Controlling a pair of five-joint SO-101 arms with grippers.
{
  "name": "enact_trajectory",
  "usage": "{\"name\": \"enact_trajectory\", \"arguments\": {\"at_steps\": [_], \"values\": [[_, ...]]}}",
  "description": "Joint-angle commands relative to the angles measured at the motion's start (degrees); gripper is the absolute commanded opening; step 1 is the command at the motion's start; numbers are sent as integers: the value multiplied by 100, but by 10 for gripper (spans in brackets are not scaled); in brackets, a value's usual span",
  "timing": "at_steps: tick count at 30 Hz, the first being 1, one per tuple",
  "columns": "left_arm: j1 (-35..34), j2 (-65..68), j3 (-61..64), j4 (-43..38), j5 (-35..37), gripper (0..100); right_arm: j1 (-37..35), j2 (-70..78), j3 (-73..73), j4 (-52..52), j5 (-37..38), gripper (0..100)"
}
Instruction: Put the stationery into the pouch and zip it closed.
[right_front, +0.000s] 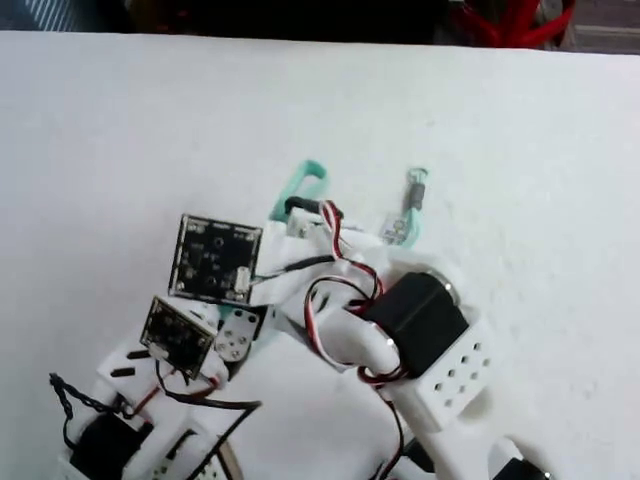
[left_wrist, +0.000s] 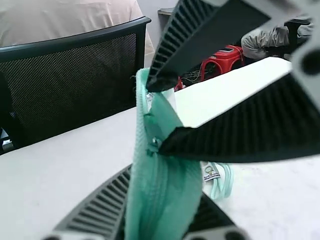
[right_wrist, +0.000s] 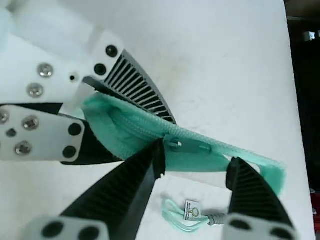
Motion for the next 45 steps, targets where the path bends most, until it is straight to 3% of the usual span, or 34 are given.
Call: {"name": "enact_trajectory", "arguments": {"at_steps": [1, 6, 16, 23, 30, 34, 38, 45], "values": [[-4, 13, -79, 26, 18, 22, -110, 259, 1257, 189, 501, 122], [4, 13, -79, 26, -202, 22, -92, 268, 1785, 189, 1371, 125], [4, 13, -70, 9, -211, 22, 699, 251, 1020, 180, 914, 303], [4, 13, -70, -9, -211, 22, 954, 251, 1002, 171, 905, 307], [4, 13, -70, -9, -220, 22, 910, 321, 1055, 171, 1231, 82], [4, 13, -70, -9, -220, 22, 892, 321, 1503, 180, 1793, 82], [4, 13, -70, -9, -220, 22, 760, 259, 1600, 171, 1846, 80], [4, 13, -70, -9, -220, 22, 769, 251, 879, 163, 1116, 24]]}}
